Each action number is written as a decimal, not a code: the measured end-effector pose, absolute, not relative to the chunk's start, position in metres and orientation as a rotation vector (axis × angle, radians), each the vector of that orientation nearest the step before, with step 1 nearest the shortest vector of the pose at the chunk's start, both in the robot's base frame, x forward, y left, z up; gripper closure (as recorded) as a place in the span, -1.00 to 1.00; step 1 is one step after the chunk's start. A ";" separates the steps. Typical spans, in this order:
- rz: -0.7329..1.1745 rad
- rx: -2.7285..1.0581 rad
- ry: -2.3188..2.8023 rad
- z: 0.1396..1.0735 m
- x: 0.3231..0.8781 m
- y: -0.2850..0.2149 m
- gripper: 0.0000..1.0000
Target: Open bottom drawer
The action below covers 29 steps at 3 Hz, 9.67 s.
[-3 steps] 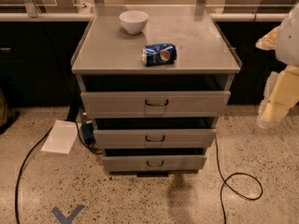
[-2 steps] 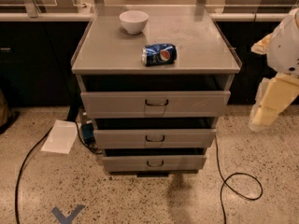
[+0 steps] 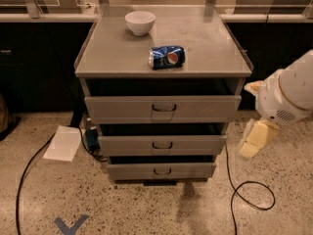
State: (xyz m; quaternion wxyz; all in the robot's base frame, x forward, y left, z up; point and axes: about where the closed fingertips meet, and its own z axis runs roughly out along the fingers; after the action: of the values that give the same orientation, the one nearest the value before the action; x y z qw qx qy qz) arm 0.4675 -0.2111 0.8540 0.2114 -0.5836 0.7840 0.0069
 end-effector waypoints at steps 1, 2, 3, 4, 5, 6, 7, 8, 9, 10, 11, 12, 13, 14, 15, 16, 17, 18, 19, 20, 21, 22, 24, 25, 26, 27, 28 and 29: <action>0.152 -1.526 2.180 0.789 0.483 -0.210 -1.00; 0.152 -1.526 2.180 0.789 0.483 -0.210 -1.00; 0.175 -1.519 2.181 0.781 0.483 -0.206 -1.00; 0.222 -1.502 2.191 0.736 0.482 -0.188 -1.00; 0.230 -1.484 2.188 0.683 0.486 -0.172 -1.00; 0.265 -1.469 2.210 0.612 0.489 -0.156 -1.00; 0.323 -1.413 2.257 0.536 0.489 -0.139 -1.00; 0.324 -1.413 2.257 0.536 0.489 -0.139 -1.00; 0.360 -1.344 2.239 0.518 0.490 -0.142 -1.00; 0.413 -1.357 2.186 0.478 0.511 -0.131 -1.00; 0.498 -1.411 2.136 0.422 0.539 -0.107 -1.00; 0.550 -1.465 2.124 0.375 0.555 -0.093 -1.00; 0.572 -1.485 2.151 0.338 0.562 -0.081 -1.00; 0.573 -1.485 2.151 0.337 0.561 -0.081 -1.00; 0.580 -1.495 2.143 0.315 0.569 -0.070 -1.00; 0.618 -1.512 2.143 0.282 0.579 -0.053 -1.00; 0.587 -1.455 2.168 0.247 0.613 -0.041 -1.00; 0.587 -1.457 2.168 0.246 0.612 -0.040 -1.00; 0.581 -1.455 2.197 0.205 0.633 -0.029 -1.00; 0.573 -1.446 2.195 0.205 0.640 -0.029 -1.00; 0.557 -1.442 2.184 0.214 0.640 -0.031 -1.00; 0.487 -1.430 2.160 0.229 0.652 -0.036 -1.00; 0.452 -1.420 2.186 0.204 0.668 -0.034 -1.00; 0.482 -1.413 2.249 0.174 0.670 -0.038 -1.00; 0.482 -1.413 2.249 0.177 0.670 -0.038 -1.00; 0.534 -1.418 2.265 0.187 0.644 -0.040 -1.00; 0.679 -1.407 2.263 0.208 0.588 -0.038 -1.00; 0.679 -1.407 2.263 0.208 0.588 -0.038 -1.00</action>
Offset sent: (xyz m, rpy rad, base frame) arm 0.0104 0.0004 -0.0530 0.0940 0.0216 -0.0266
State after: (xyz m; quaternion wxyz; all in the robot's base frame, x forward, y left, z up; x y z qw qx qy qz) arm 0.5883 -0.0381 0.2081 0.1944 -0.5019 0.8072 0.2422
